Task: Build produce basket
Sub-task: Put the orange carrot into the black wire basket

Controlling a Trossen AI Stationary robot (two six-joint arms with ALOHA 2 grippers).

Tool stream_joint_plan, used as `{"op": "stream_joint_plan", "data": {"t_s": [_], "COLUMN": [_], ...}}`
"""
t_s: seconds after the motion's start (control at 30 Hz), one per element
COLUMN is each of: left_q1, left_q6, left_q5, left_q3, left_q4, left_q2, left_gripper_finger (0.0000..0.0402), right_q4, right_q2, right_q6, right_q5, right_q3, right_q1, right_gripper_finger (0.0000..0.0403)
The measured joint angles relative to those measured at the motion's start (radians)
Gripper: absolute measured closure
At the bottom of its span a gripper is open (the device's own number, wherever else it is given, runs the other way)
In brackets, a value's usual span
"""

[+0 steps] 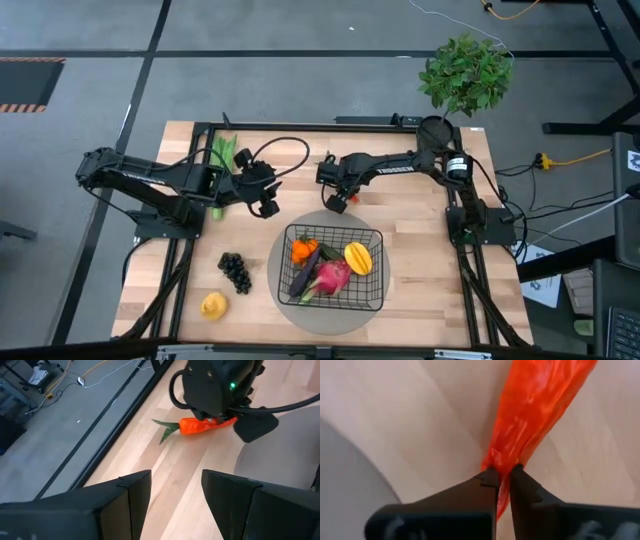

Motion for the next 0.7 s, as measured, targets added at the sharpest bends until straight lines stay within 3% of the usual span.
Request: {"op": "stream_joint_plan", "data": {"t_s": [0.2, 0.5, 0.57, 0.7], "left_q1": [0.000, 0.017, 0.017, 0.016], "left_q6": [-0.012, -0.019, -0.027, -0.037], "left_q5": [-0.003, -0.004, -0.004, -0.007], "left_q3": [0.000, 0.000, 0.000, 0.000], "left_q4": [0.000, -0.009, -0.011, -0.018], "left_q2": [0.000, 0.000, 0.000, 0.000], "left_gripper_finger": [0.0236, 0.0236, 0.0236, 0.0236], "right_q4": [-0.195, -0.632, -0.662, -0.658], "right_q2": [0.007, -0.006, -0.016, -0.097], "right_q6": [-0.062, -0.056, -0.034, -0.068], "right_q5": [0.017, 0.232, 0.249, 0.086], "right_q3": [0.100, 0.427, 0.482, 0.497], "right_q1": [0.032, 0.109, 0.130, 0.178], "right_gripper_finger": [0.0400, 0.0402, 0.0403, 0.0403]}}
